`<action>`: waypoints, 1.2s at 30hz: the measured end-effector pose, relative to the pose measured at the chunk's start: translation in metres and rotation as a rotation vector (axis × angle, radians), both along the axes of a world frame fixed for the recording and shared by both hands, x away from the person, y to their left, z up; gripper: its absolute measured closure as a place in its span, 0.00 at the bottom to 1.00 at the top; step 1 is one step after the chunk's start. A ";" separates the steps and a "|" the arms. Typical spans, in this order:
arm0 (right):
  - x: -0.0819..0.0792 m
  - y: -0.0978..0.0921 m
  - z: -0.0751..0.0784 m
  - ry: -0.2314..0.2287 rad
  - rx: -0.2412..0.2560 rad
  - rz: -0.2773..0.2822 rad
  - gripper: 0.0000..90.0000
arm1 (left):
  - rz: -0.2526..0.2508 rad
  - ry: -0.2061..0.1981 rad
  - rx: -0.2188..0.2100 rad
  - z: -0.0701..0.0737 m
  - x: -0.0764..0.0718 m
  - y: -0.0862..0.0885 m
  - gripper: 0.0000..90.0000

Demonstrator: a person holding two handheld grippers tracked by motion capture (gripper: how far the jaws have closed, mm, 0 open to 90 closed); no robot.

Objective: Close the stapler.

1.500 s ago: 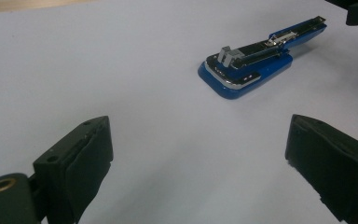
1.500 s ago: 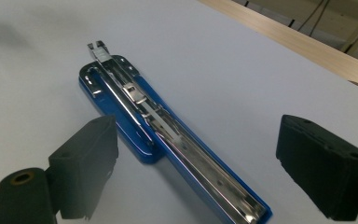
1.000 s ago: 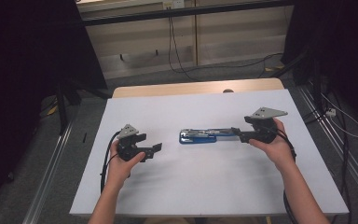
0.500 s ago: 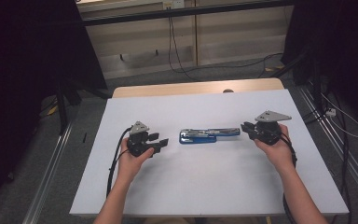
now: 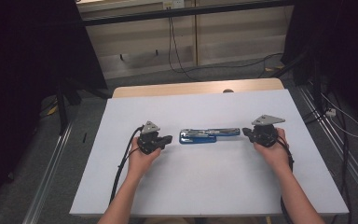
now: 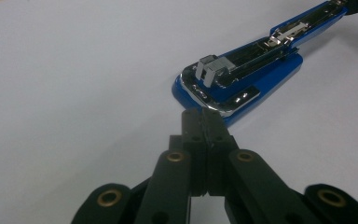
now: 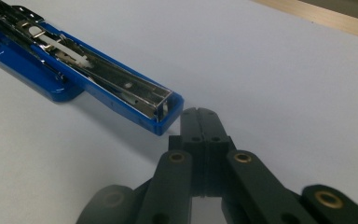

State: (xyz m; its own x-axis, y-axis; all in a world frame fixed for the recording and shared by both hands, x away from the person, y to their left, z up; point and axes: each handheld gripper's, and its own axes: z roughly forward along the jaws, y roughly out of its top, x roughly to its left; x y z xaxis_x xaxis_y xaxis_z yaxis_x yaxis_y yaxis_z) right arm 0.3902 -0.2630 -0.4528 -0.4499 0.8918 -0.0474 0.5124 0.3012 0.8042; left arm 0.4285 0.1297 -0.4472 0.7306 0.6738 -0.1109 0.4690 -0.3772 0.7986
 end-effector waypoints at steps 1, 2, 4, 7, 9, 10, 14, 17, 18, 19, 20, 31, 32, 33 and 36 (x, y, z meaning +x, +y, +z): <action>-0.001 0.000 0.000 0.005 -0.005 -0.003 1.00 | -0.002 0.003 0.000 -0.001 0.001 -0.002 1.00; -0.001 -0.001 -0.001 0.006 -0.014 -0.002 1.00 | -0.003 0.006 0.000 -0.001 0.003 -0.004 1.00; -0.001 -0.002 -0.002 0.016 -0.016 0.001 1.00 | -0.004 0.013 0.004 -0.002 0.005 -0.008 1.00; -0.001 -0.001 -0.005 0.035 -0.024 0.003 1.00 | -0.003 0.013 0.007 -0.004 0.008 -0.013 1.00; -0.001 0.001 -0.008 0.042 -0.039 0.015 1.00 | 0.008 0.006 0.013 -0.005 0.010 -0.017 1.00; -0.001 0.003 -0.009 0.047 -0.052 0.023 1.00 | 0.008 0.010 0.011 -0.005 0.011 -0.018 1.00; 0.001 0.008 -0.011 0.057 -0.078 0.034 1.00 | -0.008 0.014 0.022 -0.005 0.012 -0.024 1.00; 0.002 0.011 -0.012 0.060 -0.080 0.047 1.00 | -0.010 0.021 0.037 -0.006 0.013 -0.027 1.00; 0.003 0.012 -0.012 0.060 -0.083 0.050 1.00 | 0.000 0.020 0.032 -0.007 0.014 -0.027 1.00; 0.003 0.013 -0.012 0.061 -0.085 0.051 1.00 | -0.002 0.018 0.039 -0.008 0.014 -0.027 1.00; 0.003 0.013 -0.012 0.061 -0.083 0.052 1.00 | -0.004 0.019 0.038 -0.008 0.014 -0.027 1.00; 0.003 0.016 -0.011 0.048 -0.071 0.071 1.00 | -0.029 0.025 0.051 -0.013 0.015 -0.028 1.00; 0.003 0.016 -0.010 0.045 -0.070 0.075 1.00 | -0.024 0.032 0.043 -0.013 0.015 -0.028 1.00; 0.003 0.016 -0.009 0.043 -0.065 0.076 1.00 | -0.033 0.031 0.060 -0.013 0.015 -0.027 1.00; 0.003 0.016 -0.009 0.044 -0.060 0.077 1.00 | -0.025 0.037 0.055 -0.015 0.016 -0.027 1.00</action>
